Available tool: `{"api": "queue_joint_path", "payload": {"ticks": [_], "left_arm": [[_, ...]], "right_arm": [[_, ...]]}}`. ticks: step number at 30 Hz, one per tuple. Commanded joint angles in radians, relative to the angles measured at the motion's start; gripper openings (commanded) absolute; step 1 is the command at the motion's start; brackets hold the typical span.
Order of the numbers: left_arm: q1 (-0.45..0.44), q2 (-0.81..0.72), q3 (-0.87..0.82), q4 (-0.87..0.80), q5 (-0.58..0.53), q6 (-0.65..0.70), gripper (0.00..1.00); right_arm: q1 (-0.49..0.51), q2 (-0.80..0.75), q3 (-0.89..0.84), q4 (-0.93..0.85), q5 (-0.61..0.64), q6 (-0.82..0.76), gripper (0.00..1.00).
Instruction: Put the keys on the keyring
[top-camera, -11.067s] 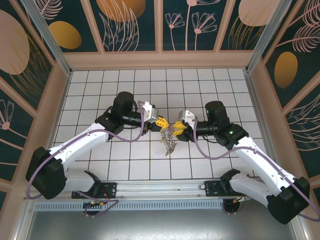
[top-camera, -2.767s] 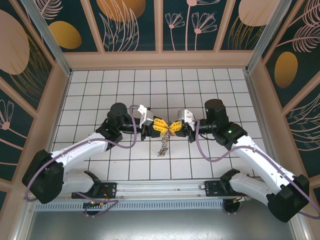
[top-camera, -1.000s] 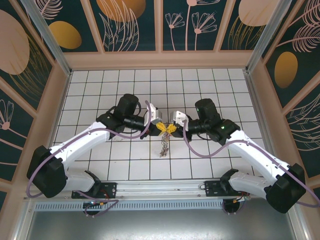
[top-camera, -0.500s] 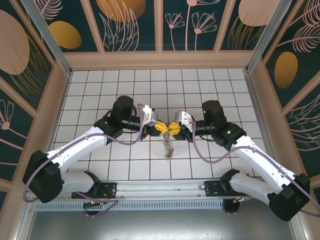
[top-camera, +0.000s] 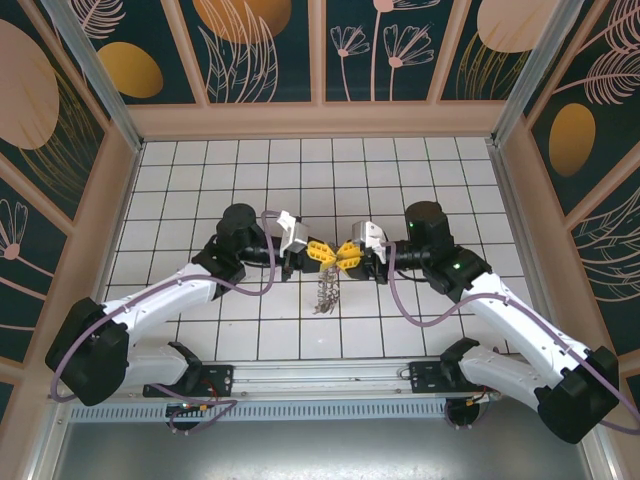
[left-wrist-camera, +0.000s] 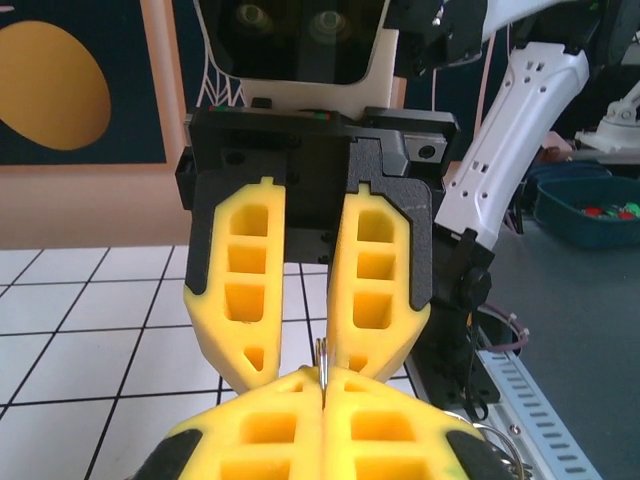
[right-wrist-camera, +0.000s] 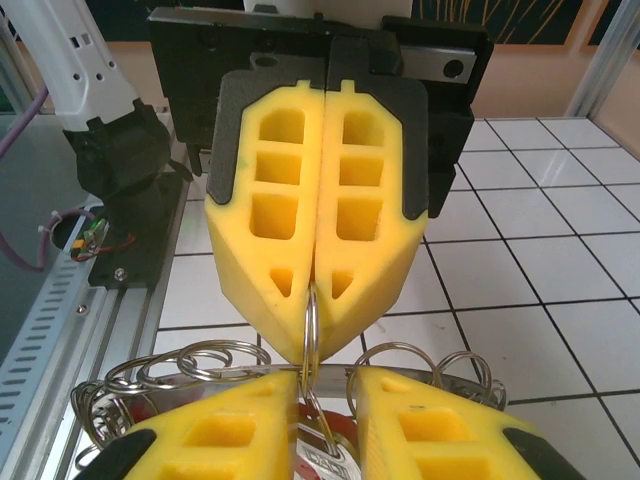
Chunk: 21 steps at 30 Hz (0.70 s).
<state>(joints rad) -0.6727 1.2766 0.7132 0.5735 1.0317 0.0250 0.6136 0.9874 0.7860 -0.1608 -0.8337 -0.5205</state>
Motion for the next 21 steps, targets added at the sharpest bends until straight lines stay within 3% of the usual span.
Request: {"api": "queue_joint_path", "payload": {"ticks": [1, 7, 14, 18, 21], "left_arm": [[-0.006, 0.010, 0.002, 0.255, 0.002, -0.094, 0.00], [-0.007, 0.024, 0.008, 0.221, -0.011, -0.096, 0.00], [-0.007, -0.043, 0.076, -0.229, -0.024, 0.155, 0.21], [-0.008, -0.046, 0.164, -0.573, -0.078, 0.346, 0.22], [-0.008, -0.035, 0.194, -0.688, -0.107, 0.407, 0.21]], "right_arm": [[0.000, 0.026, -0.009, 0.063, -0.035, 0.017, 0.16], [-0.003, 0.015, -0.014, 0.080, -0.021, 0.019, 0.01], [-0.012, -0.007, -0.007, -0.017, 0.030, -0.031, 0.00], [-0.011, 0.005, 0.026, -0.120, 0.075, -0.089, 0.00], [-0.009, 0.015, 0.043, -0.152, 0.084, -0.107, 0.00]]}}
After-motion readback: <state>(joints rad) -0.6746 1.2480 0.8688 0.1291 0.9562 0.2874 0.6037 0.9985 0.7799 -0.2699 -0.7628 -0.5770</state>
